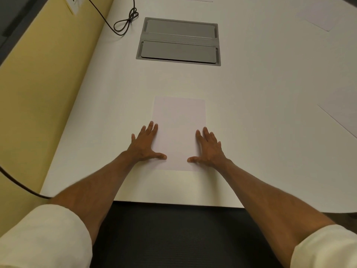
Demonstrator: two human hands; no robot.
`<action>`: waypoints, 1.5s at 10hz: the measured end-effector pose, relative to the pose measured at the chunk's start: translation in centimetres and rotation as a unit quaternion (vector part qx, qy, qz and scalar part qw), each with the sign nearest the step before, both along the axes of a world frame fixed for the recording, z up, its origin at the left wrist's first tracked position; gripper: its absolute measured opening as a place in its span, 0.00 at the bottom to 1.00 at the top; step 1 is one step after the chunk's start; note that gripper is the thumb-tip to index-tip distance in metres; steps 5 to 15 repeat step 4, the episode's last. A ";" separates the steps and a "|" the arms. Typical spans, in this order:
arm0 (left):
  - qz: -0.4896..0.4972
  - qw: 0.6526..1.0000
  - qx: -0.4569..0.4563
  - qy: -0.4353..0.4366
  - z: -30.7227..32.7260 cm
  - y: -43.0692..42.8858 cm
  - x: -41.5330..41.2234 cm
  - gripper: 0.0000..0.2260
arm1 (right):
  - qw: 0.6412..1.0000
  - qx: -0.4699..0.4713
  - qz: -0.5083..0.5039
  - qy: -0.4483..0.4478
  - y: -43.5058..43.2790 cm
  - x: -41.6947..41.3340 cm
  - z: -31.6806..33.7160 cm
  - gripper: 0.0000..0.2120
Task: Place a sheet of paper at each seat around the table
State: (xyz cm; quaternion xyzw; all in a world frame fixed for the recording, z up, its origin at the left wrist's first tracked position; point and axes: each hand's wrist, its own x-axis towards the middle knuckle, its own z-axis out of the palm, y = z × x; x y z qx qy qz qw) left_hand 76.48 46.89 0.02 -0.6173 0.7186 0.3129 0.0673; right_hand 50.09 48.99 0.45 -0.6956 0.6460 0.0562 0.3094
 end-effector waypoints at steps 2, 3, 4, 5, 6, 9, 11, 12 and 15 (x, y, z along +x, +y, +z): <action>0.005 1.000 -0.002 0.005 0.5 0.4 0.3 0.56 | 0.999 -0.011 -0.027 -0.039 0.2 -0.6 0.9 0.55; 0.027 0.999 -0.022 -0.004 1.7 0.3 0.4 0.52 | 0.998 -0.026 -0.035 -0.035 0.1 -0.5 1.7 0.52; 0.019 0.998 -0.062 -0.024 3.2 -0.2 0.6 0.47 | 0.997 -0.068 -0.038 -0.012 -0.1 -0.7 2.5 0.48; 0.019 0.998 -0.062 -0.024 3.2 -0.2 0.6 0.47 | 0.997 -0.068 -0.038 -0.012 -0.1 -0.7 2.5 0.48; 0.019 0.998 -0.062 -0.024 3.2 -0.2 0.6 0.47 | 0.997 -0.068 -0.038 -0.012 -0.1 -0.7 2.5 0.48; 0.019 0.998 -0.062 -0.024 3.2 -0.2 0.6 0.47 | 0.997 -0.068 -0.038 -0.012 -0.1 -0.7 2.5 0.48; 0.019 0.998 -0.062 -0.024 3.2 -0.2 0.6 0.47 | 0.997 -0.068 -0.038 -0.012 -0.1 -0.7 2.5 0.48; 0.019 0.998 -0.062 -0.024 3.2 -0.2 0.6 0.47 | 0.997 -0.068 -0.038 -0.012 -0.1 -0.7 2.5 0.48; 0.019 0.998 -0.062 -0.024 3.2 -0.2 0.6 0.47 | 0.997 -0.068 -0.038 -0.012 -0.1 -0.7 2.5 0.48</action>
